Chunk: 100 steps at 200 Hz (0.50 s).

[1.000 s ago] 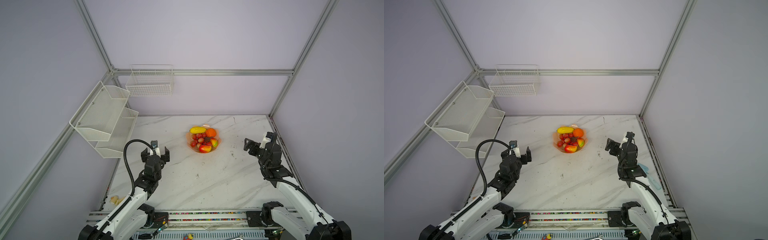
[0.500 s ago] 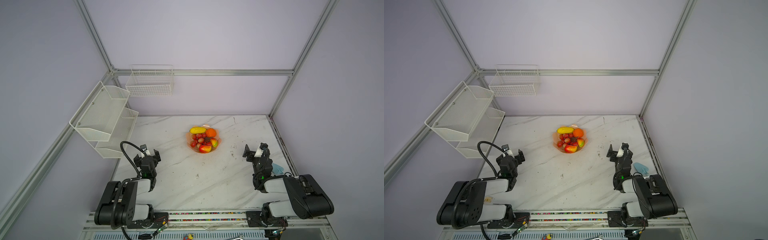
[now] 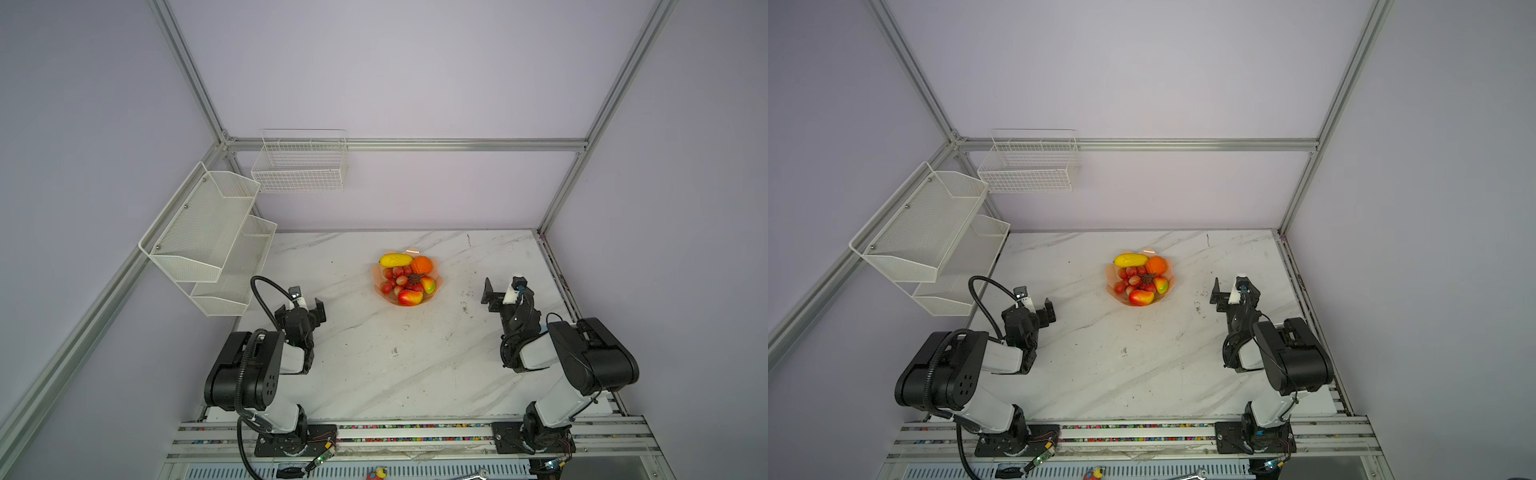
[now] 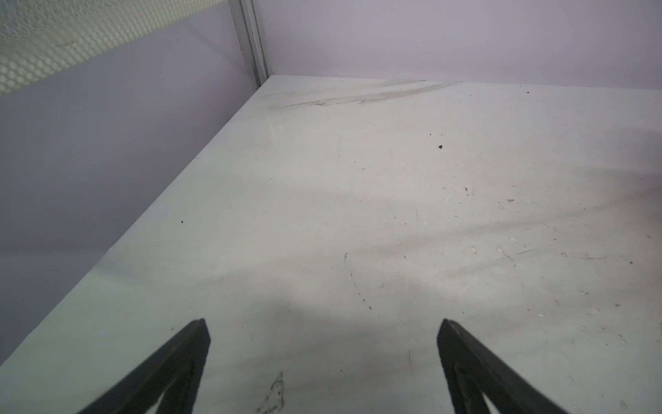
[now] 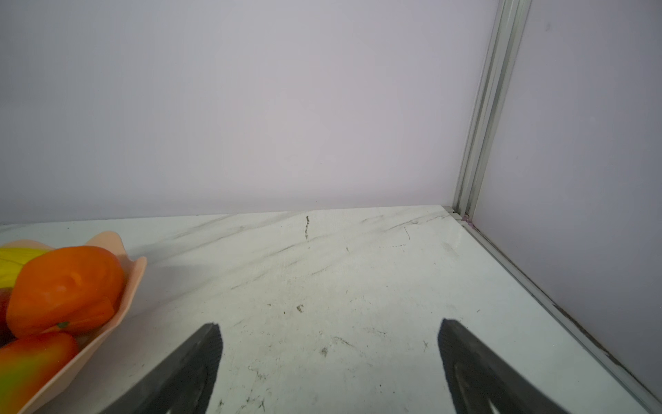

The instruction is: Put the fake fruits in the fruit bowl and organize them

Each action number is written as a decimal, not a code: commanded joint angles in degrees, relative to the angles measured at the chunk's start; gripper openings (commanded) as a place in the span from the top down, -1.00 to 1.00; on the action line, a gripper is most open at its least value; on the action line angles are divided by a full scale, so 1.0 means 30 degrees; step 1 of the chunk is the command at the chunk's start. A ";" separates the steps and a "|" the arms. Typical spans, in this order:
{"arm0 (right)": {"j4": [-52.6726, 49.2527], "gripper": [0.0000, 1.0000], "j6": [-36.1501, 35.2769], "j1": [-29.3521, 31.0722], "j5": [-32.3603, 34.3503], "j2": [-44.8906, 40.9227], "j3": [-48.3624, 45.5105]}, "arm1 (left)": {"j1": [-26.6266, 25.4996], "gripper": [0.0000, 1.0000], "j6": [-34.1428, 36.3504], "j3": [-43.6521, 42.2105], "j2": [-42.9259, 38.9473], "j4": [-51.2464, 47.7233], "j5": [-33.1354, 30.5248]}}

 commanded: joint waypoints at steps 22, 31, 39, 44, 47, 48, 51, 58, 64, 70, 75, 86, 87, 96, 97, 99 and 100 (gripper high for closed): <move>-0.3138 -0.95 0.0163 -0.0802 -0.0351 0.0533 0.2843 | 0.0071 -1.00 0.0503 0.1055 -0.0206 0.1128 0.0501; -0.3543 -0.95 0.0281 -0.0802 -0.0108 0.0480 0.2987 | 0.0059 -1.00 0.0702 0.1039 -0.0195 0.1134 0.0785; -0.3025 -0.95 0.0493 -0.0802 0.0173 0.0737 0.2999 | 0.0059 -1.00 0.0742 0.1041 -0.0197 0.1164 0.0872; -0.3508 -0.95 0.0697 -0.0802 0.0194 0.0608 0.3058 | 0.0055 -1.00 0.0730 0.1051 -0.0208 0.1178 0.0832; -0.3763 -0.95 0.0680 -0.0802 0.0212 0.0524 0.3091 | 0.0077 -1.00 0.0726 0.1042 -0.0208 0.1170 0.0830; -0.3817 -0.95 0.0670 -0.0802 0.0220 0.0510 0.3094 | 0.0081 -1.00 0.0734 0.1054 -0.0202 0.1170 0.0837; -0.3806 -0.95 0.0603 -0.0802 0.0212 0.0519 0.3107 | 0.0058 -1.00 0.0697 0.1057 -0.0196 0.1154 0.0816; -0.3515 -0.95 0.0480 -0.0802 0.0249 0.0608 0.3084 | 0.0056 -1.00 0.0726 0.1064 -0.0187 0.1179 0.0807; -0.3531 -0.95 0.0488 -0.0802 0.0245 0.0601 0.3095 | 0.0062 -1.00 0.0717 0.1081 -0.0182 0.1120 0.0785; -0.3562 -0.95 0.0512 -0.0802 0.0260 0.0598 0.3095 | 0.0083 -1.00 0.0691 0.1088 -0.0174 0.1117 0.0788; -0.3495 -0.95 0.0472 -0.0802 0.0235 0.0619 0.3090 | 0.0065 -1.00 0.0691 0.1089 -0.0183 0.1122 0.0785; -0.3559 -0.95 0.0534 -0.0806 0.0265 0.0628 0.3108 | 0.0070 -1.00 0.0697 0.1086 -0.0198 0.1114 0.0799; -0.3568 -0.95 0.0524 -0.0804 0.0246 0.0635 0.3131 | 0.0062 -1.00 0.0691 0.1091 -0.0197 0.1142 0.0806; -0.3647 -0.95 0.0565 -0.0802 0.0219 0.0671 0.3159 | 0.0055 -1.00 0.0724 0.1078 -0.0195 0.1148 0.0784; -0.3642 -0.95 0.0569 -0.0802 0.0208 0.0671 0.3192 | 0.0055 -1.00 0.0704 0.1072 -0.0195 0.1144 0.0784; -0.3682 -0.95 0.0601 -0.0802 0.0186 0.0664 0.3208 | 0.0055 -1.00 0.0696 0.1089 -0.0195 0.1141 0.0784; -0.3703 -0.95 0.0616 -0.0802 0.0177 0.0682 0.3211 | 0.0055 -1.00 0.0690 0.1078 -0.0210 0.1126 0.0784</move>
